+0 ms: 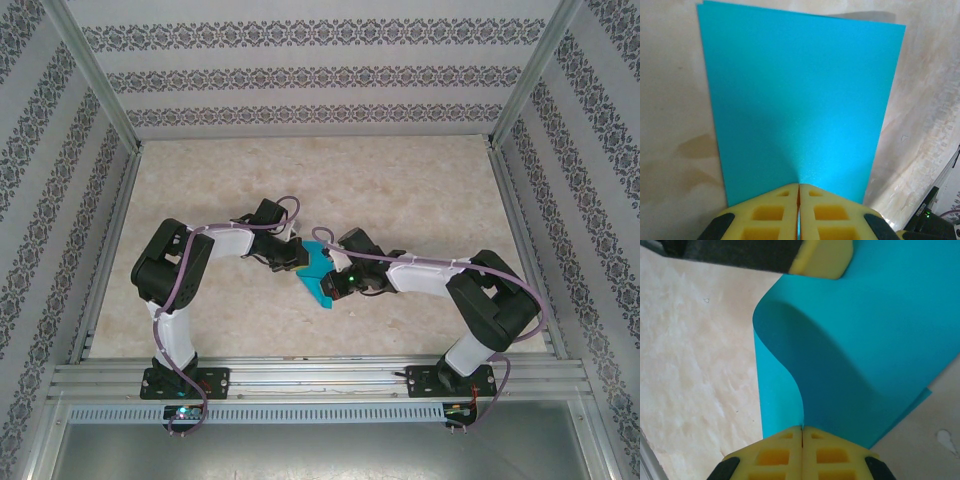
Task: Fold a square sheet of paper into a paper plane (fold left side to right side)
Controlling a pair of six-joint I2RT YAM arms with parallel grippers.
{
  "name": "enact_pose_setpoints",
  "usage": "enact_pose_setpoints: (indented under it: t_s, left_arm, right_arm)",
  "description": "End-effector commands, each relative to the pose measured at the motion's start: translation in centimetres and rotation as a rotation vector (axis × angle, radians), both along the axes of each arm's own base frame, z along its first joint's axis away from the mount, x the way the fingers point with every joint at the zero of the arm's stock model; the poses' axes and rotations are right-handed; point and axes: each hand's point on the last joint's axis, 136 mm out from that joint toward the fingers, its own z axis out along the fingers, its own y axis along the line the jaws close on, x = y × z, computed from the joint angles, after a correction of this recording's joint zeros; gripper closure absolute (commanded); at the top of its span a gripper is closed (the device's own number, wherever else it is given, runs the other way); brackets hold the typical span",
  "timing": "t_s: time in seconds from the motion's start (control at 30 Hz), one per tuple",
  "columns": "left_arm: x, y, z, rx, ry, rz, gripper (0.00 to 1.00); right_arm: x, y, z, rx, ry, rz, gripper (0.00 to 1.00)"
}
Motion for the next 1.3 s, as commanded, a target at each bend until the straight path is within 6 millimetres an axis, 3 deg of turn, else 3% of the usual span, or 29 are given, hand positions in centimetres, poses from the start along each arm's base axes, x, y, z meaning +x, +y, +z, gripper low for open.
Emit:
enact_pose_setpoints:
  t_s: [0.0,0.33,0.6,1.03,1.27]
  left_arm:
    - [-1.0,0.2,-1.5,0.057,0.032,-0.012,0.90]
    - [-0.9,0.1,-1.4,0.060,0.032,-0.014,0.90]
    - [-0.5,-0.5,-0.7,0.030,0.032,-0.007,0.85]
    - [1.4,-1.9,3.3,-0.031,-0.043,-0.032,0.83]
    - [1.8,-2.1,1.7,-0.006,-0.024,-0.048,0.83]
  right_arm:
    - [0.4,-0.2,0.0,-0.012,0.018,-0.010,1.00]
    - [0.9,-0.9,0.0,-0.040,0.015,-0.035,1.00]
    - [0.3,0.8,1.5,0.083,0.024,0.026,1.00]
    - [-0.3,0.8,0.7,0.071,0.060,0.047,1.00]
    - [-0.2,0.5,0.6,0.062,0.059,0.035,1.00]
